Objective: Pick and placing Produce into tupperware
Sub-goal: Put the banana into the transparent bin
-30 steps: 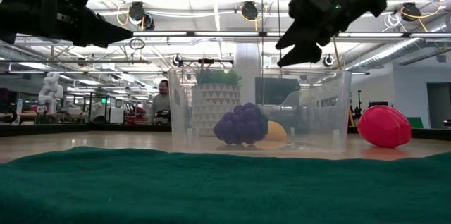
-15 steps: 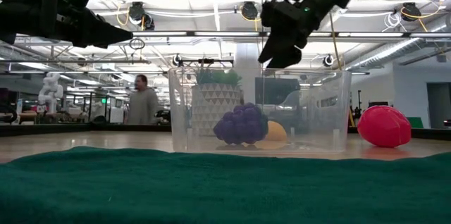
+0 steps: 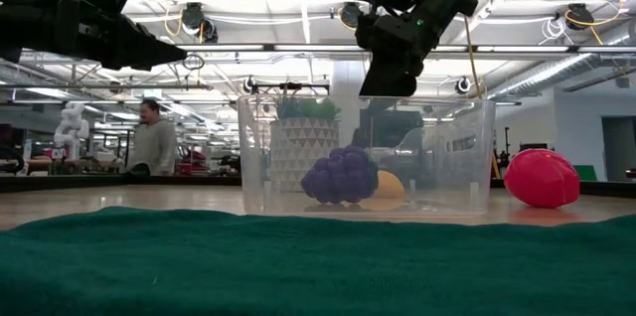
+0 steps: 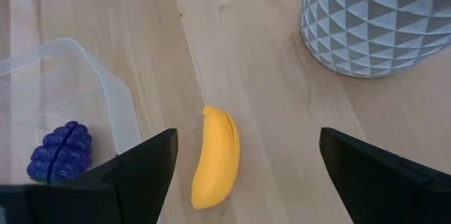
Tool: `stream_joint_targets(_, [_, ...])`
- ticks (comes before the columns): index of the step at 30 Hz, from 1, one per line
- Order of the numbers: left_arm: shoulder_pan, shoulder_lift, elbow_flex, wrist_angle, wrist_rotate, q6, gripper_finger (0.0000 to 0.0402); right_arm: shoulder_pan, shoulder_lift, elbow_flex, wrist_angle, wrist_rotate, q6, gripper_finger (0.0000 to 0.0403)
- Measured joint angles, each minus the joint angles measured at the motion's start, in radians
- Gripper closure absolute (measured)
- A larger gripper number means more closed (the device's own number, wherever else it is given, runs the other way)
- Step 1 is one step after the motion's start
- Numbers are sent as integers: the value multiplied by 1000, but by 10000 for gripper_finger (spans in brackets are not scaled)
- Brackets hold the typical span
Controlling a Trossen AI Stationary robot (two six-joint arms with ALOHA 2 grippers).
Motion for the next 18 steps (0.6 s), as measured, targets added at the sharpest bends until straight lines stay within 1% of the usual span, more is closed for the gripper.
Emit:
stream_joint_targets(6, [0, 0, 0, 2, 0, 6, 376, -3, 17, 31, -21, 0, 2, 67])
stream_joint_targets(10, [0, 0, 0, 2, 0, 6, 376, -14, 75, 93, -68, 0, -15, 67])
stream_joint_targets(18, [0, 0, 0, 3, 0, 0, 376, -22, 245, 271, -302, 0, -100, 67])
